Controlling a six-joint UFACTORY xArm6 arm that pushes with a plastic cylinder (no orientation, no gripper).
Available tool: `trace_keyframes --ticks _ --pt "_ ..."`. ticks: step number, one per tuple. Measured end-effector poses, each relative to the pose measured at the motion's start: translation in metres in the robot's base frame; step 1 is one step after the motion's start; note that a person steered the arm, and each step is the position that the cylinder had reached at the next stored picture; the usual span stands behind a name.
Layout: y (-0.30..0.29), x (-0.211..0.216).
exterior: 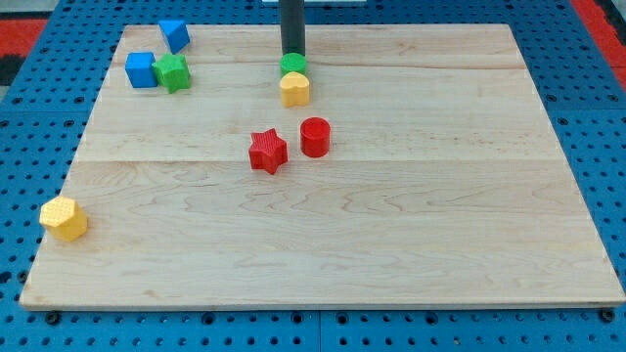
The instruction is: Move the yellow heart towards the top right
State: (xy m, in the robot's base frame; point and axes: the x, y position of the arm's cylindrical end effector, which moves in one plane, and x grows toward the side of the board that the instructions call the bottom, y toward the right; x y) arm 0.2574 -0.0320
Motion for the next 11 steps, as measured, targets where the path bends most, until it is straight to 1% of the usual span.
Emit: trace_keyframes --ticks 2,3,4,5,6,7,8,9,10,11 --pt "-0.018 0.017" --pt "-0.053 0.025" --pt "-0.037 0.028" --pt "-0.043 0.045" --pt "-0.023 0.057" --pt "0.027 0.063" --pt "-0.019 0.077" --pt "-0.060 0.080" --pt "-0.030 0.112" --pt "0.062 0.112"
